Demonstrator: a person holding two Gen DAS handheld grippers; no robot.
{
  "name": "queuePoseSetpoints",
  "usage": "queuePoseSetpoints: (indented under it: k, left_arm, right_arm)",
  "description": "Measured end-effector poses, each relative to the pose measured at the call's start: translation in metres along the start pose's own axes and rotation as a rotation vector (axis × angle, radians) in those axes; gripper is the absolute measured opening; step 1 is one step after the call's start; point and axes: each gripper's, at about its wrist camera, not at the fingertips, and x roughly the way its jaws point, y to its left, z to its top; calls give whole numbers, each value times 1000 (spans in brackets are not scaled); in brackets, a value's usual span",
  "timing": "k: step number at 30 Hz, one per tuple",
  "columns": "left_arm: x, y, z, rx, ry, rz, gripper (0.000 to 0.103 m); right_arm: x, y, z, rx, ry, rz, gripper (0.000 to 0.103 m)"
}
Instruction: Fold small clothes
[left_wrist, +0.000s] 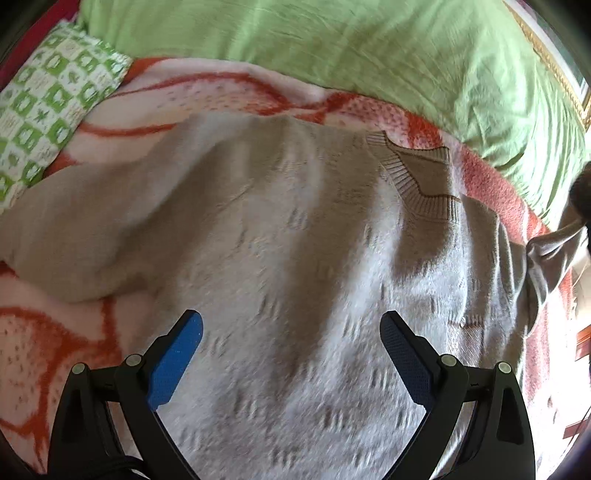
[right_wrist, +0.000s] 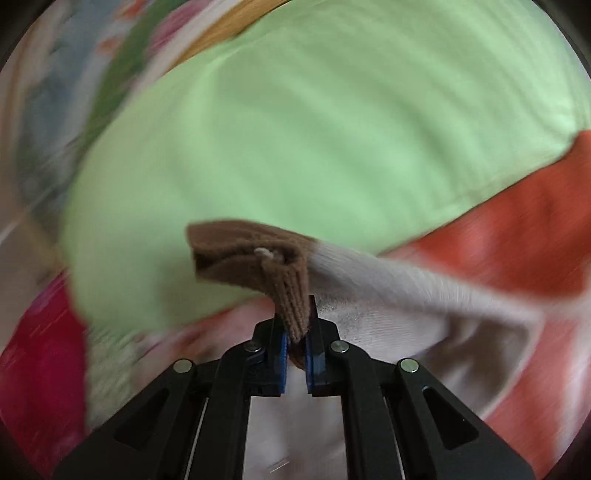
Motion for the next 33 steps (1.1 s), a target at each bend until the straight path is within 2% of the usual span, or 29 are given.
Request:
queuePoseSetpoints:
  k: [2, 6, 8, 10, 11, 12, 13, 14, 15, 17, 22, 25, 26, 27, 28, 29, 31, 33]
  left_arm:
    - [-8, 10, -5, -15, 14, -13, 97]
    - [-18, 23, -13, -35, 39, -57, 97]
    - [-22, 25, -16, -36, 51, -82, 97]
    - [-25, 26, -20, -36, 55, -94, 97]
    - [-24, 25, -21, -36, 59, -104, 97]
    - [-23, 23, -20, -35, 63, -109, 97]
    - [-20, 20, -20, -29, 72, -113, 97]
    - [-17, 18, -19, -25, 74, -111, 97]
    - [-14, 17, -18, -21, 75, -109, 97]
    - [-1, 14, -14, -13, 86, -92, 97]
    - [38, 15, 6, -112, 136, -122, 97]
    - [51, 13, 18, -172, 115, -136, 95]
    - [53, 11, 22, -180, 97, -134, 90]
    - [55, 9, 27, -180, 75, -135, 66]
    - [55, 4, 31, -167, 63, -136, 32]
    - [53, -1, 34, -152, 66, -156, 19]
    - [36, -3, 37, -145, 27, -179, 10]
    - [2, 3, 41, -138, -48, -214, 9]
  right_arm:
    - [26, 34, -29, -29, 95, 82, 8]
    - [77, 85, -77, -61, 257, 182, 8]
    - [103, 106, -103, -67, 357, 209, 8]
    - [127, 114, -124, -47, 477, 215, 14]
    - [139, 117, -135, -34, 562, 192, 26]
    - [145, 115, -146, -5, 632, 179, 45]
    - [143, 109, -151, 35, 644, 200, 48]
    - [133, 112, -150, 49, 628, 216, 49]
    - [121, 106, -148, 56, 603, 221, 55]
    - [96, 94, -145, 67, 551, 199, 61]
    - [38, 45, -135, 149, 396, 86, 61]
    - [7, 19, -135, 195, 333, 15, 61]
    - [-2, 9, -135, 215, 319, -7, 61]
    - [-10, 3, -136, 228, 311, -20, 61]
    - [-15, -1, -136, 239, 303, -35, 61]
    - [-23, -8, -137, 251, 291, -55, 61]
    - [-32, -13, -135, 260, 263, -80, 61]
    - [-42, -13, -132, 241, 217, -119, 61]
